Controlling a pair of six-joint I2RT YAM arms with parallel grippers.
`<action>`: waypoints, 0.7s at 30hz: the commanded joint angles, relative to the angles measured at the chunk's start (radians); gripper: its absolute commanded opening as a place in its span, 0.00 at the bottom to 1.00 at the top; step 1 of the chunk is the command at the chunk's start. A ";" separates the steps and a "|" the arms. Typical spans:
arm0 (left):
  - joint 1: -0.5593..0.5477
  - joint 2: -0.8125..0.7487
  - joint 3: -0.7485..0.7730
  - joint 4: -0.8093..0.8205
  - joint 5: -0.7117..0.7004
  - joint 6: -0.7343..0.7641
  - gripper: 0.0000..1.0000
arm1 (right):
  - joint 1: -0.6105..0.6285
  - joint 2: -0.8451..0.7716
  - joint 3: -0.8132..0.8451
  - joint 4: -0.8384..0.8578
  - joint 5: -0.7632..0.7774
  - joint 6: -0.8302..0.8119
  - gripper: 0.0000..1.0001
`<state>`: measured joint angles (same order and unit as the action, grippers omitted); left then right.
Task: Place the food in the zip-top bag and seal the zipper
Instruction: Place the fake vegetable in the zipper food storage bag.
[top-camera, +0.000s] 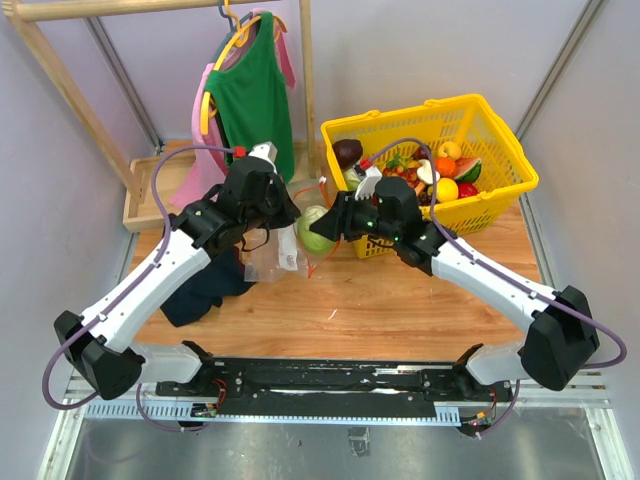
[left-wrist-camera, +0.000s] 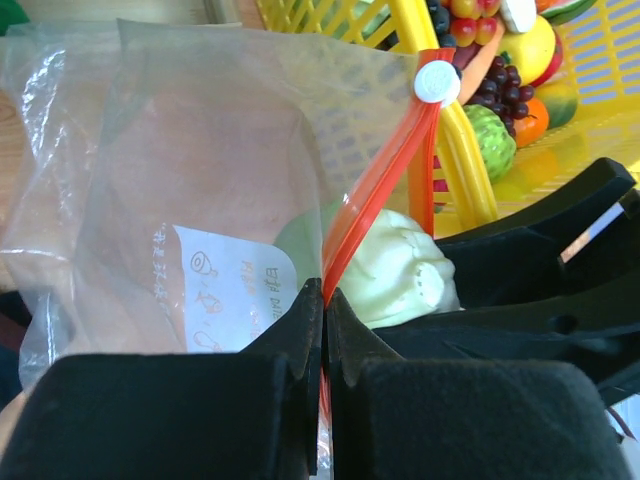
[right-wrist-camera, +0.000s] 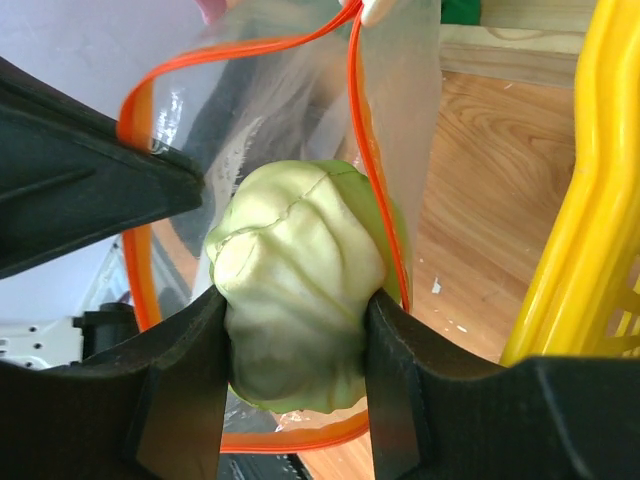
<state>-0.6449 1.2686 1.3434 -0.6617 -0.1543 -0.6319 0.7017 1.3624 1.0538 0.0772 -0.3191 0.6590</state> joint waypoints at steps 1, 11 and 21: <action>0.005 -0.041 0.004 0.049 0.060 0.022 0.00 | 0.038 0.007 0.049 -0.040 0.097 -0.138 0.04; 0.005 -0.049 -0.032 0.093 0.134 0.030 0.00 | 0.075 0.025 0.059 0.018 0.050 -0.205 0.26; 0.005 -0.118 -0.125 0.179 0.104 0.031 0.00 | 0.081 0.032 0.069 0.029 -0.009 -0.227 0.66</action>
<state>-0.6445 1.1980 1.2453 -0.5594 -0.0502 -0.6098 0.7666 1.4010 1.0756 0.0624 -0.3054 0.4648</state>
